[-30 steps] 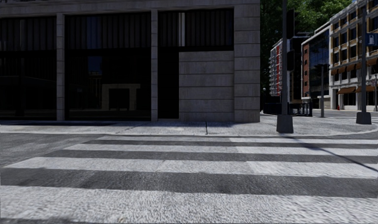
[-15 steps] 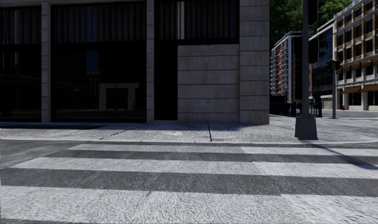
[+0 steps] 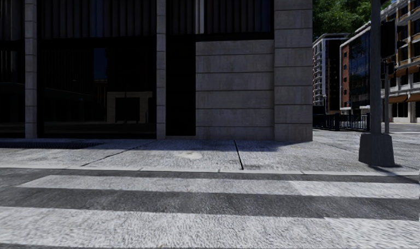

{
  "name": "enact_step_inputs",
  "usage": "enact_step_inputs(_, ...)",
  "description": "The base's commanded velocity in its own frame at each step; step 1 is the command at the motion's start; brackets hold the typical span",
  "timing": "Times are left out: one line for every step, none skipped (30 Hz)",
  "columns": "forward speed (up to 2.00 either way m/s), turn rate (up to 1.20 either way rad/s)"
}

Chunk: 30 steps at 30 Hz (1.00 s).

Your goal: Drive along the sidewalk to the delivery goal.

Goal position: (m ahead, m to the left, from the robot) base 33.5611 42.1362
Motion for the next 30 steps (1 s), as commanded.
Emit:
enact_step_inputs(2.0,0.0)
enact_step_inputs(2.0,0.0)
enact_step_inputs(2.0,0.0)
enact_step_inputs(2.0,0.0)
enact_step_inputs(2.0,0.0)
enact_step_inputs(2.0,0.0)
enact_step_inputs(2.0,0.0)
enact_step_inputs(2.0,0.0)
enact_step_inputs(2.0,0.0)
enact_step_inputs(2.0,0.0)
enact_step_inputs(2.0,0.0)
enact_step_inputs(2.0,0.0)
enact_step_inputs(2.0,0.0)
enact_step_inputs(2.0,0.0)
enact_step_inputs(2.0,0.0)
enact_step_inputs(2.0,0.0)
enact_step_inputs(2.0,0.0)
enact_step_inputs(2.0,0.0)
enact_step_inputs(2.0,0.0)
enact_step_inputs(2.0,0.0)
enact_step_inputs(2.0,0.0)
enact_step_inputs(2.0,0.0)
enact_step_inputs(2.0,0.0)
enact_step_inputs(2.0,0.0)
enact_step_inputs(2.0,0.0)
enact_step_inputs(2.0,0.0)
enact_step_inputs(2.0,0.0)
enact_step_inputs(2.0,0.0)
enact_step_inputs(2.0,0.02)
enact_step_inputs(1.96,0.04)
